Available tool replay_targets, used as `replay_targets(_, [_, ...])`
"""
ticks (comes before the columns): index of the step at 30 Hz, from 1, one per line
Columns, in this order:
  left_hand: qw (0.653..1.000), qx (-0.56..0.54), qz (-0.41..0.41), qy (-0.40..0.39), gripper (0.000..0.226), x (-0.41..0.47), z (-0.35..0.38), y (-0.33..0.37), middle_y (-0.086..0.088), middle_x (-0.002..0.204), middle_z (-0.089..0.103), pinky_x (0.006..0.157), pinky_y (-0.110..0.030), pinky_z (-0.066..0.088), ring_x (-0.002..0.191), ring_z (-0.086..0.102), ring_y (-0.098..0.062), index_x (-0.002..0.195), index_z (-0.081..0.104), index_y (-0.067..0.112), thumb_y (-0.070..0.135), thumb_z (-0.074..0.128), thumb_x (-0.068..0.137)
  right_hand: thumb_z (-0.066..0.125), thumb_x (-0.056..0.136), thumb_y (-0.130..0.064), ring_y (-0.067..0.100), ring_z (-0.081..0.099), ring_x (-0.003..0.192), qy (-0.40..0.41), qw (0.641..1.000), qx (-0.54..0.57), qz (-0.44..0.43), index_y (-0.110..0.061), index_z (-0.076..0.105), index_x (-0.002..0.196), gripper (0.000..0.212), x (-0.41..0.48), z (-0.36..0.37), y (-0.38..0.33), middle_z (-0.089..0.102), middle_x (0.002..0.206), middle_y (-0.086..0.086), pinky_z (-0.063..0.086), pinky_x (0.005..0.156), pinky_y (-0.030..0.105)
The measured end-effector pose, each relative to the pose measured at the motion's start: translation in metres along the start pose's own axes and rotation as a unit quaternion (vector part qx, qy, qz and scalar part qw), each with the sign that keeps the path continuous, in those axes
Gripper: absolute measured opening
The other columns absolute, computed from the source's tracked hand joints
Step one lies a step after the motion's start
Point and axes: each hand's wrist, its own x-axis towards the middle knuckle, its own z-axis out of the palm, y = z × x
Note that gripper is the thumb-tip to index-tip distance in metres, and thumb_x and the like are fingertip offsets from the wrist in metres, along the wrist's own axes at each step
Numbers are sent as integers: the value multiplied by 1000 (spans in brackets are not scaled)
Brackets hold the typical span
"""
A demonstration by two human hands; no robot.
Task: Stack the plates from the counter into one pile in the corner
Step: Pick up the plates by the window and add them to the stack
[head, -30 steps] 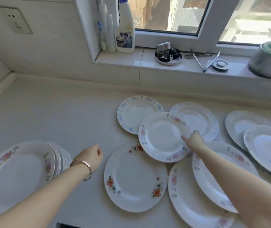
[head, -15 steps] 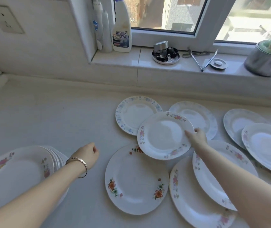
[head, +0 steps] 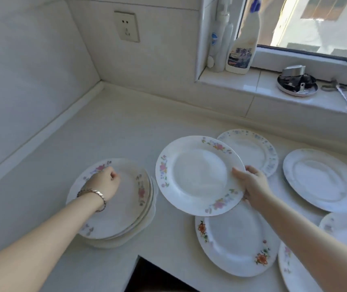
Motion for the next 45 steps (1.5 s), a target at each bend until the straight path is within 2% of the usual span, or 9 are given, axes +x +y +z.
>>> replay_targets(3, [998,-14,-57,22,20,-6,-19,-51,-14,88,70,78,-38,53,83,68,-32,83,53,12,26,42,91,60,86,-10,21,55,62,-59,998,-10,-2,-14,53,73,15,-10,63,1,57,75,7,46,56,31])
replay_targets(8, [993,-12,-111,43,21,-21,-31,-110,-13,83,69,68,-32,45,78,63,-30,76,52,13,22,42,92,57,85,-8,23,51,65,-98,993,-59,9,-13,49,73,16,-29,140,17,52,73,8,43,58,30])
replay_targets(12, [989,-43,-136,48,23,-25,-30,-133,-11,79,70,75,-37,52,75,68,-30,73,51,15,24,42,91,57,85,-9,25,52,72,-102,990,-96,9,-13,49,75,14,-37,168,34,52,78,8,44,63,35])
replay_targets(16, [987,-57,-139,52,21,-20,-29,-144,-11,79,70,76,-39,53,73,68,-30,73,50,16,24,43,90,49,91,-16,24,53,77,-91,978,-183,-35,-8,45,95,10,-43,181,42,52,83,5,43,63,31])
replay_targets(22, [988,-59,-132,48,18,-10,-27,-141,-11,78,69,72,-37,51,72,67,-30,78,53,13,22,41,89,35,95,-37,36,61,91,-55,861,-484,-147,-5,42,104,34,-55,192,47,57,87,12,40,66,34])
replay_targets(32, [989,-13,-132,63,18,-13,-28,-137,-7,71,58,60,-29,36,70,54,-29,82,52,11,21,41,93,36,92,-53,30,62,102,-95,753,-632,-157,-9,49,114,51,-52,220,45,65,110,10,39,68,30])
replay_targets(36, [988,1,-127,91,19,-19,-36,-131,-9,73,58,59,-29,36,69,53,-29,90,54,8,19,40,93,39,90,-56,29,61,104,-131,775,-607,-115,-9,53,117,56,-44,214,36,63,113,9,43,71,30])
replay_targets(40, [992,-14,-42,121,17,-32,-33,-89,-10,83,61,62,-30,35,74,52,-30,93,53,8,18,40,94,35,94,-49,29,62,100,-125,796,-577,-133,-10,57,117,50,-35,175,32,66,110,11,50,78,34])
replay_targets(45, [993,-62,95,23,15,-51,4,3,1,65,50,63,-30,37,71,51,-29,82,45,12,20,41,94,43,92,-33,22,61,84,-86,816,-563,-101,-17,61,114,33,-19,96,28,70,103,6,45,68,26])
